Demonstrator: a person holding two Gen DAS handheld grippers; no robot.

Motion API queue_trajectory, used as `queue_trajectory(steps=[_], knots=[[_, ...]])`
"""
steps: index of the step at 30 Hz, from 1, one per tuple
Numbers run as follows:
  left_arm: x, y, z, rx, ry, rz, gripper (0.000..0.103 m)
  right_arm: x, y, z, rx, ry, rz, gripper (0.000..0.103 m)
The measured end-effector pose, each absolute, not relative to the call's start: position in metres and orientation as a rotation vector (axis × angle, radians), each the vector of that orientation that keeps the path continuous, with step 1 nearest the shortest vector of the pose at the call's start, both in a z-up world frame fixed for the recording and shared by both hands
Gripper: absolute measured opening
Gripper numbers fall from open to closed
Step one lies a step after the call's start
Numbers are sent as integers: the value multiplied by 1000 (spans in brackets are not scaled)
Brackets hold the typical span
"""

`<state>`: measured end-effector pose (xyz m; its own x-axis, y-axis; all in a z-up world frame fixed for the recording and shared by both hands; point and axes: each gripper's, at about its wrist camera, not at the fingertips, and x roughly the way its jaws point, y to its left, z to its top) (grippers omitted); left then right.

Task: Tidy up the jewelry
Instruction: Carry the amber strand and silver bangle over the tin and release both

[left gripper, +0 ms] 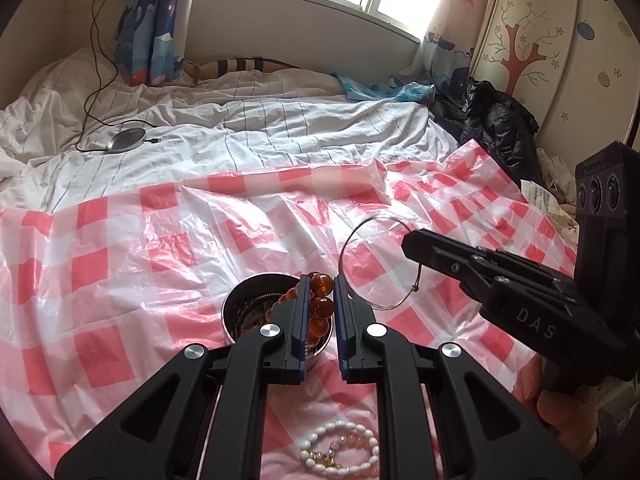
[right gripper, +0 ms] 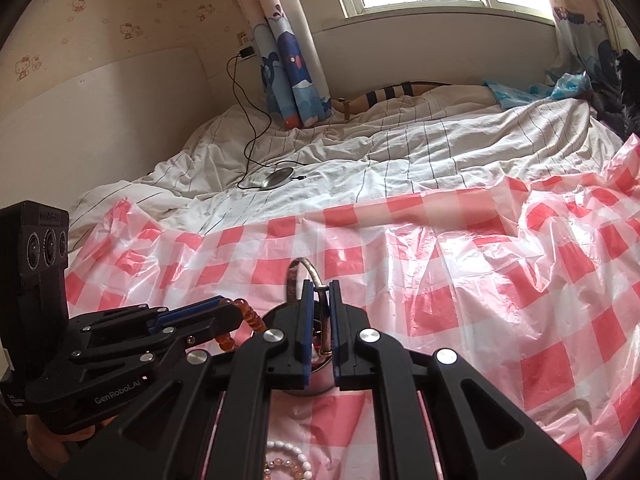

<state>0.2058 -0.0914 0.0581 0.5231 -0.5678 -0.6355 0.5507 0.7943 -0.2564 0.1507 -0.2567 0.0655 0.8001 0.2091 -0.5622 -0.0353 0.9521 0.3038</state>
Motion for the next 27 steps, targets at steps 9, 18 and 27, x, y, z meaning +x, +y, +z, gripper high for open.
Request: queue_trajectory(steps=[9, 18, 27], knots=[[240, -102, 20, 26, 869, -517, 12, 159, -258, 62, 286, 637, 130, 9], [235, -62, 42, -84, 808, -478, 40, 177, -283, 29, 330, 818, 84, 30], [217, -60, 54, -106, 791, -542, 51, 198, -290, -42, 292, 1022, -3, 29]])
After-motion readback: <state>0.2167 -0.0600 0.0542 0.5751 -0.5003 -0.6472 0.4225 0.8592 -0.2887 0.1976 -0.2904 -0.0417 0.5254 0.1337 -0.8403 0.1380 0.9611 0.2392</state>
